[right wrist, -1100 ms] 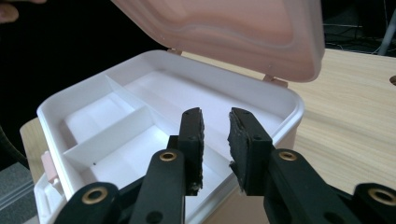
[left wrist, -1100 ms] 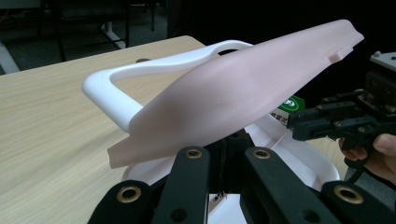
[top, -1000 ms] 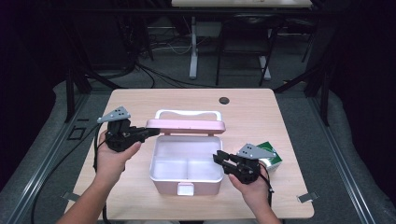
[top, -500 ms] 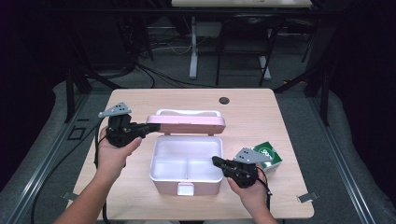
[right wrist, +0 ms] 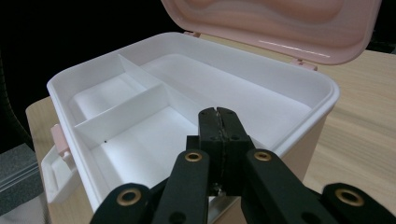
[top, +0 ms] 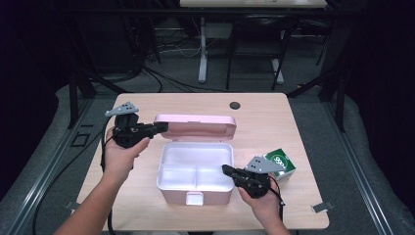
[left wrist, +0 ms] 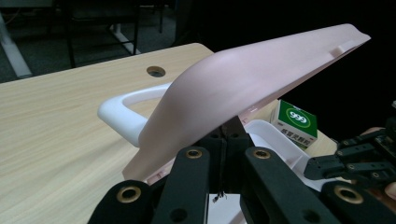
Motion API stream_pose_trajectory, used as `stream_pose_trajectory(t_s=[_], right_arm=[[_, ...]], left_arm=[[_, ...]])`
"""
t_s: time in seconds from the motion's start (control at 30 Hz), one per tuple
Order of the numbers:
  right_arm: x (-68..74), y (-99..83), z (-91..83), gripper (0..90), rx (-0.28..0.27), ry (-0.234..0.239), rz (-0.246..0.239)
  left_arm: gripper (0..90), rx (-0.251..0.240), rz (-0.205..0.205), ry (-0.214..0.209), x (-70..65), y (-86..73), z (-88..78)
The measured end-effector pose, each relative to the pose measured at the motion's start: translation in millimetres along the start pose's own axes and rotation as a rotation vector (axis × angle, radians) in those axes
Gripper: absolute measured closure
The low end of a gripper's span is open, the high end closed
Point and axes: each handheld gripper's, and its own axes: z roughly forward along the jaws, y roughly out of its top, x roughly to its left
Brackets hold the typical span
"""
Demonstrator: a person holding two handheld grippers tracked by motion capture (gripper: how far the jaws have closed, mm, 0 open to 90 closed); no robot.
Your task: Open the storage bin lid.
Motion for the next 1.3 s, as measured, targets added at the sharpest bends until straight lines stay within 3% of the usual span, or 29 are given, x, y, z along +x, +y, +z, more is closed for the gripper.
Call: stream_pose_trajectory(t_s=[0.23,0.63,0.83,1.07,1.13,1.3], right_arm=[[0.0,-0.5,1.1,90.0,-0.004,0.003,0.0],[-0.4,-1.8,0.9,89.9,-0.013,0.005,0.007],[-0.4,-2.2,0.8,89.9,-0.017,0.004,0.007],[-0.4,-2.8,0.5,89.9,-0.018,0.006,0.008],[-0.6,-3.2,0.6,89.9,-0.022,0.006,0.008],[-1.2,-3.6,0.7,89.9,-0.028,0.014,0.009]], left_arm=[[90.0,-0.027,-0.039,0.019,13.4,3.5,2.6],[90.0,-0.007,-0.07,0.076,31.8,3.8,15.3],[90.0,-0.013,-0.098,0.075,40.4,2.8,21.2],[87.9,0.013,-0.091,0.068,41.5,-3.3,31.6],[86.0,0.037,-0.066,0.075,39.5,-6.6,34.9],[81.0,0.059,-0.048,0.045,33.0,-15.8,40.8]])
